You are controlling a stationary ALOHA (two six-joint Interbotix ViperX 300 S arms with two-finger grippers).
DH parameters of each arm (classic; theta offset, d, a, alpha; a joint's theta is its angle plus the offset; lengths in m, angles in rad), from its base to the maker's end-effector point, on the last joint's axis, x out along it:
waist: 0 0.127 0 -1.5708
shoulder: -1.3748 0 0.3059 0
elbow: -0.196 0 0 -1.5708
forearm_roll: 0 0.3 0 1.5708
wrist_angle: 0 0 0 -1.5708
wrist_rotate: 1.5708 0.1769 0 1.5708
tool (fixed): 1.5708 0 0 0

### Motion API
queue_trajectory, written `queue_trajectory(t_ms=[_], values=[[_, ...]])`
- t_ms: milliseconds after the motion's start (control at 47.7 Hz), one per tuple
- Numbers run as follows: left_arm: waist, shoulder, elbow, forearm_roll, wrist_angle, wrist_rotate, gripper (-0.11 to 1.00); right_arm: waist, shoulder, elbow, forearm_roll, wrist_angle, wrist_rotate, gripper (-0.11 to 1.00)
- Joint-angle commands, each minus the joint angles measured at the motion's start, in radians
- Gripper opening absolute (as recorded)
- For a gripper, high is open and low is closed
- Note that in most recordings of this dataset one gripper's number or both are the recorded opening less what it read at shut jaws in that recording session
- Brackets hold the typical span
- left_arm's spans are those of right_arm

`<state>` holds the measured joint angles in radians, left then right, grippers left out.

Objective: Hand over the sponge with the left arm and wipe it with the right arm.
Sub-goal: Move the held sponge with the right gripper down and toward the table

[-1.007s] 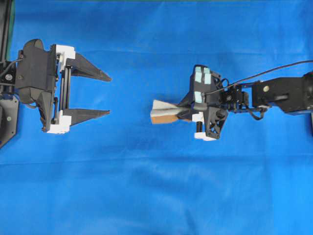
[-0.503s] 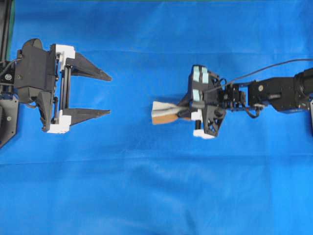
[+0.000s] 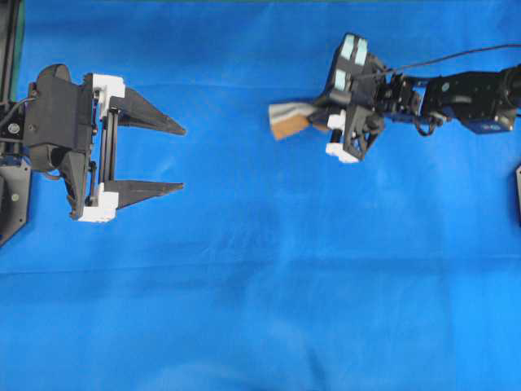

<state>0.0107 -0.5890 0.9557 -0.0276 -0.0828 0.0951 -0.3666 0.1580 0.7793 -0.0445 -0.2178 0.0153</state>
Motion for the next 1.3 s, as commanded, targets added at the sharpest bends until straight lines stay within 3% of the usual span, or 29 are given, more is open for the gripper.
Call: queue_trajectory(t_ms=[0, 210, 587, 923, 1112, 1280], values=[[-0.002, -0.005, -0.008, 0.002, -0.009, 0.002, 0.87, -0.023, -0.026, -0.018, -0.003, -0.015, -0.003, 0.26], [-0.002, -0.005, -0.008, 0.002, -0.009, 0.005, 0.87, 0.025, -0.025, -0.008, 0.0, -0.009, 0.008, 0.26], [-0.002, -0.005, -0.006, 0.002, -0.009, 0.006, 0.87, 0.307, -0.023, 0.011, 0.048, 0.006, 0.046, 0.26], [0.0, -0.005, -0.006, 0.002, -0.009, 0.005, 0.87, 0.471, -0.023, -0.023, 0.048, 0.009, 0.091, 0.26], [-0.002, -0.005, -0.008, 0.002, -0.011, 0.005, 0.87, 0.477, -0.02, -0.026, 0.048, 0.015, 0.091, 0.26], [-0.002, -0.005, -0.008, 0.002, -0.009, 0.005, 0.87, 0.402, -0.028, -0.014, 0.043, 0.025, 0.078, 0.26]])
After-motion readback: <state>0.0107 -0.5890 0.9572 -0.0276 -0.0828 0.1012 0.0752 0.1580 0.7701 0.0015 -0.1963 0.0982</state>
